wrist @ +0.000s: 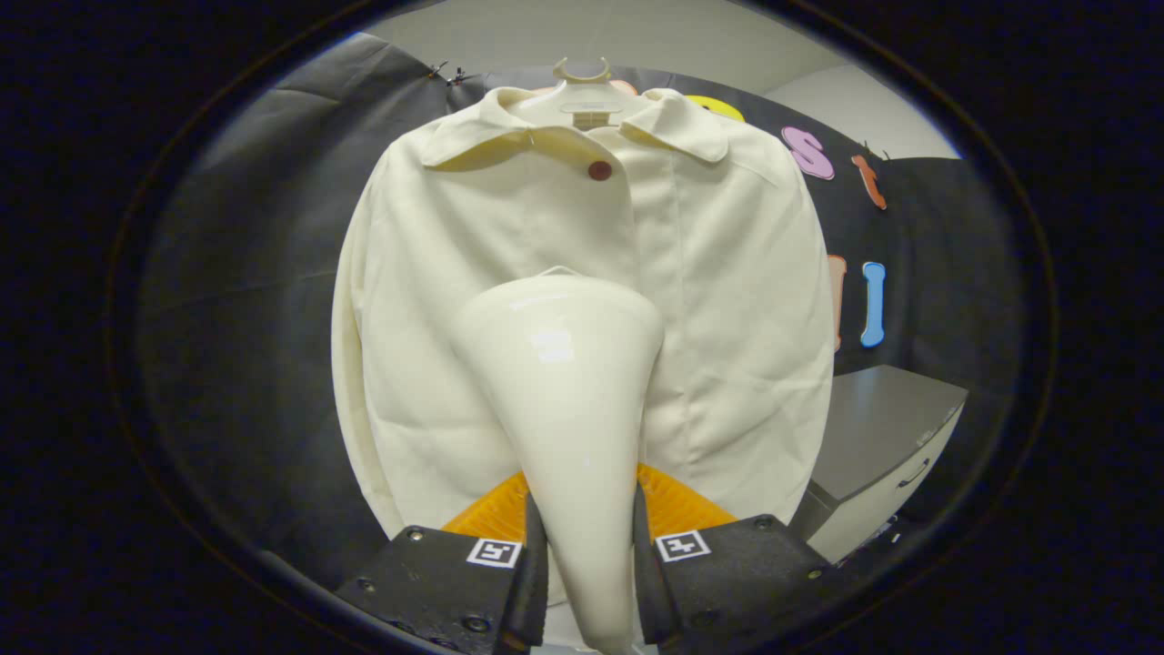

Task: Iron the clothes twice with a garment steamer, once on the left side and once on the right side.

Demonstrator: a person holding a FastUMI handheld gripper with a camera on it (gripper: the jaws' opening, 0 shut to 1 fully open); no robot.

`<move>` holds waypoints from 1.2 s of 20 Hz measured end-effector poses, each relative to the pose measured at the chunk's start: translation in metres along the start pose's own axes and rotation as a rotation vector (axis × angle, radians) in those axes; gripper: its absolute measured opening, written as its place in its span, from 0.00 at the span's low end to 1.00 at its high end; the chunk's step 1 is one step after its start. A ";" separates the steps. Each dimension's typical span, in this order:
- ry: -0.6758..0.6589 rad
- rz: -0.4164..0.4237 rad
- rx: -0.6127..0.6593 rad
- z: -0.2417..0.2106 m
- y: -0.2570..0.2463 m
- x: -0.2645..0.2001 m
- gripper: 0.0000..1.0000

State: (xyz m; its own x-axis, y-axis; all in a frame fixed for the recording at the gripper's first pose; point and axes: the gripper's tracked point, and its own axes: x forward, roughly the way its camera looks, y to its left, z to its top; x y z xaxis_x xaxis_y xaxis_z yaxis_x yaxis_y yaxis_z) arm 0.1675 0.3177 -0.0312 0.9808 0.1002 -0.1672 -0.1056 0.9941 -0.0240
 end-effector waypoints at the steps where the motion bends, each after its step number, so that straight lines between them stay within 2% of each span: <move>1: 0.004 -0.005 -0.009 -0.005 0.000 0.001 0.40; 8: 0.080 -0.038 -0.082 -0.051 0.002 0.002 0.40; 13: 0.116 -0.032 -0.120 -0.076 0.011 0.003 0.40; 24: 0.334 -0.043 -0.247 -0.178 0.007 0.007 0.40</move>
State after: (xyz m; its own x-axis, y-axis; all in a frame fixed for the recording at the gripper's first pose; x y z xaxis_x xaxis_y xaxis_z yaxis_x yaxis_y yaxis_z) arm 0.1446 0.3180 -0.2079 0.8823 -0.0003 -0.4707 -0.1419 0.9533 -0.2666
